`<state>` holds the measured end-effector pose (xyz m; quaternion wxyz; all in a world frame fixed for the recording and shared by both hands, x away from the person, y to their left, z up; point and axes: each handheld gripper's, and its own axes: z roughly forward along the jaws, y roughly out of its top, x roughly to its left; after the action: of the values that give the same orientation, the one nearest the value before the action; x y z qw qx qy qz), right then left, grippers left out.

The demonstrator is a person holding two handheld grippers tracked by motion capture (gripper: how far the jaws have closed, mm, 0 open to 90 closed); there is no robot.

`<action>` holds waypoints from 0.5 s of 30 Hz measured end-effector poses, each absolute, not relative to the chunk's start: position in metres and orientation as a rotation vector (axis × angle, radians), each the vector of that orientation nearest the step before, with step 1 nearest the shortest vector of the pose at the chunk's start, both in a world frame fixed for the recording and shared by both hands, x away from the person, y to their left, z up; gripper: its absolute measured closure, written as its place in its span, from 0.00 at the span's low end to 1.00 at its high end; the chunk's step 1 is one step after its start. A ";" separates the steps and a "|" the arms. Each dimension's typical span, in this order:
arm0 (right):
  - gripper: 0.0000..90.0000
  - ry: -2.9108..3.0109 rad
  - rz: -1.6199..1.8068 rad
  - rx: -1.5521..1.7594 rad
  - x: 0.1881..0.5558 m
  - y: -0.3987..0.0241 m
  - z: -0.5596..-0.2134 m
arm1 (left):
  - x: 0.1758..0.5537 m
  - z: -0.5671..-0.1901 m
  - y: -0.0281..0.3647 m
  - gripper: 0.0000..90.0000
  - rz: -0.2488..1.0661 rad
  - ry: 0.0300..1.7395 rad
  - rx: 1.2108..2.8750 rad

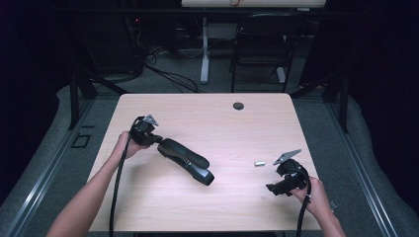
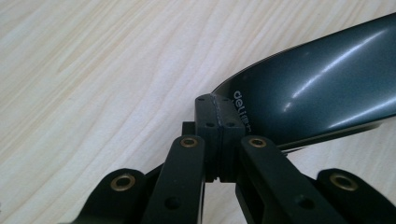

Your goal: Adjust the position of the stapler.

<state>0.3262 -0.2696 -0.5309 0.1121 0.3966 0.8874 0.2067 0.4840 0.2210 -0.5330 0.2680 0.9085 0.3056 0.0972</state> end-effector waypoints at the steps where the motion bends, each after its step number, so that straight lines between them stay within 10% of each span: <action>1: 0.17 2.605 0.607 1.164 0.326 -0.270 -0.531 | 0.484 -0.533 0.220 1.00 0.258 0.819 2.455; 15: 0.18 2.613 0.629 1.166 0.325 -0.266 -0.529 | 0.473 -0.533 0.207 1.00 0.226 0.770 2.461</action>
<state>0.3247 -0.2665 -0.5290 0.1060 0.3957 0.8870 0.2134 0.4731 0.2068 -0.5332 0.2732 0.9146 0.2860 0.0839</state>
